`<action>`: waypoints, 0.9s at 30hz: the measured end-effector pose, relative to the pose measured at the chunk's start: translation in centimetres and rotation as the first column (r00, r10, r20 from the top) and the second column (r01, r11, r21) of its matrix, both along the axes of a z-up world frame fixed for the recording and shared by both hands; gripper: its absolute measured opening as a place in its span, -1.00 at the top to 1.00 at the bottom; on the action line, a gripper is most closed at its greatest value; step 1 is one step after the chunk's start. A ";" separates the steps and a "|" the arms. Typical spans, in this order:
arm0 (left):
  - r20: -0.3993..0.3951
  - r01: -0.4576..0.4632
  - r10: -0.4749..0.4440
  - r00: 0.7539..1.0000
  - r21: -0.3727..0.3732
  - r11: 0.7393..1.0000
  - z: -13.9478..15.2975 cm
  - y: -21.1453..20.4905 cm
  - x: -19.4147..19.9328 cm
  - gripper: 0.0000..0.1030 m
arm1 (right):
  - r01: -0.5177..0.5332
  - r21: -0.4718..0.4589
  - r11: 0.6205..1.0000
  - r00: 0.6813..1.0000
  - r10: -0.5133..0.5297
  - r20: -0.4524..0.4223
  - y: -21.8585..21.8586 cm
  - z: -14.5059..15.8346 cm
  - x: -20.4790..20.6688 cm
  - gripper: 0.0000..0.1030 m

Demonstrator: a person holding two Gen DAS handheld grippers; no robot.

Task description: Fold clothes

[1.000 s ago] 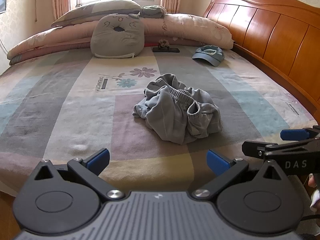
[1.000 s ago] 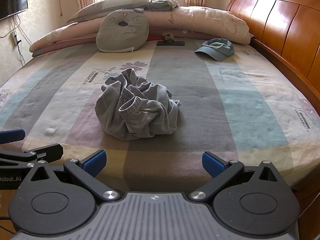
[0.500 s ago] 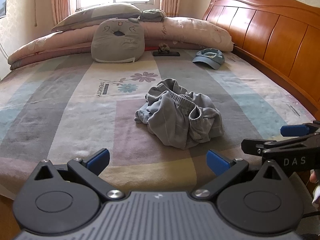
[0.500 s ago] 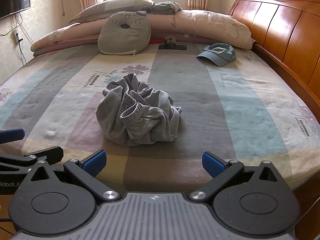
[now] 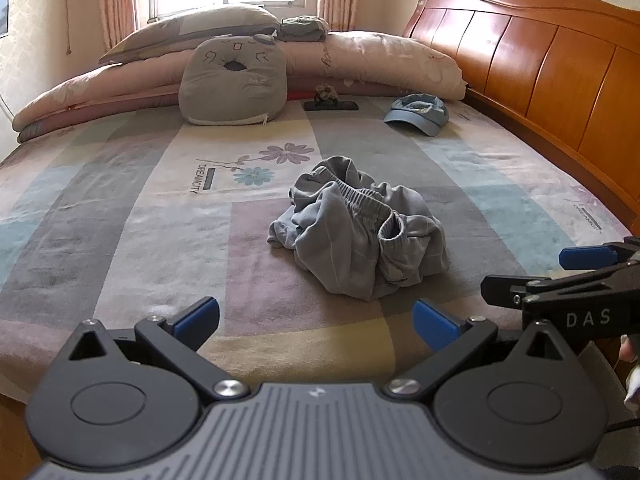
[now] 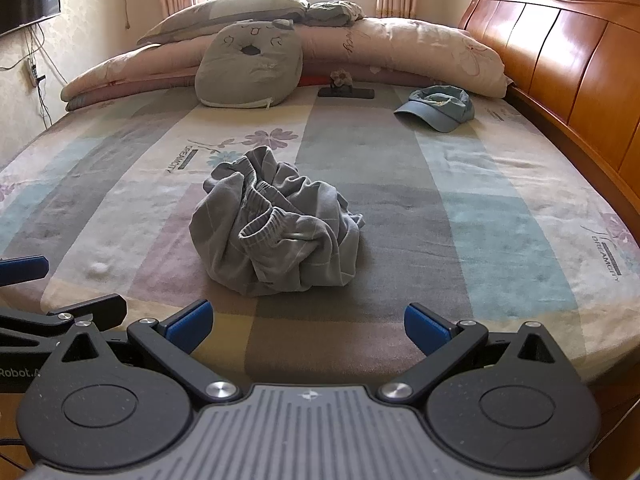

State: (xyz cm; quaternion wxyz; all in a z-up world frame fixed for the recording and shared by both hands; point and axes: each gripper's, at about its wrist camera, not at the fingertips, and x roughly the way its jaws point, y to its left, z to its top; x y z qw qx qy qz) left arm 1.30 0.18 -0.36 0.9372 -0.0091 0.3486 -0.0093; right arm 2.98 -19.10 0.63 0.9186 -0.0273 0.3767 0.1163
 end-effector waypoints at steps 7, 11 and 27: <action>-0.008 0.007 -0.007 1.000 -0.009 1.000 -0.4 0.2 1.0 -0.99 | -0.001 -0.010 1.000 1.000 0.001 0.005 0.2 -0.2 0.7 -1.00; -0.013 0.008 -0.009 1.000 -0.010 1.000 -0.8 0.2 1.7 -0.99 | -0.002 -0.020 1.000 1.000 0.002 0.003 0.3 -0.5 1.4 -1.00; -0.024 0.038 -0.040 0.999 -0.048 0.998 -3.4 1.1 5.6 -0.99 | -0.048 -0.015 0.999 0.999 0.048 -0.005 0.8 -3.0 5.4 -1.00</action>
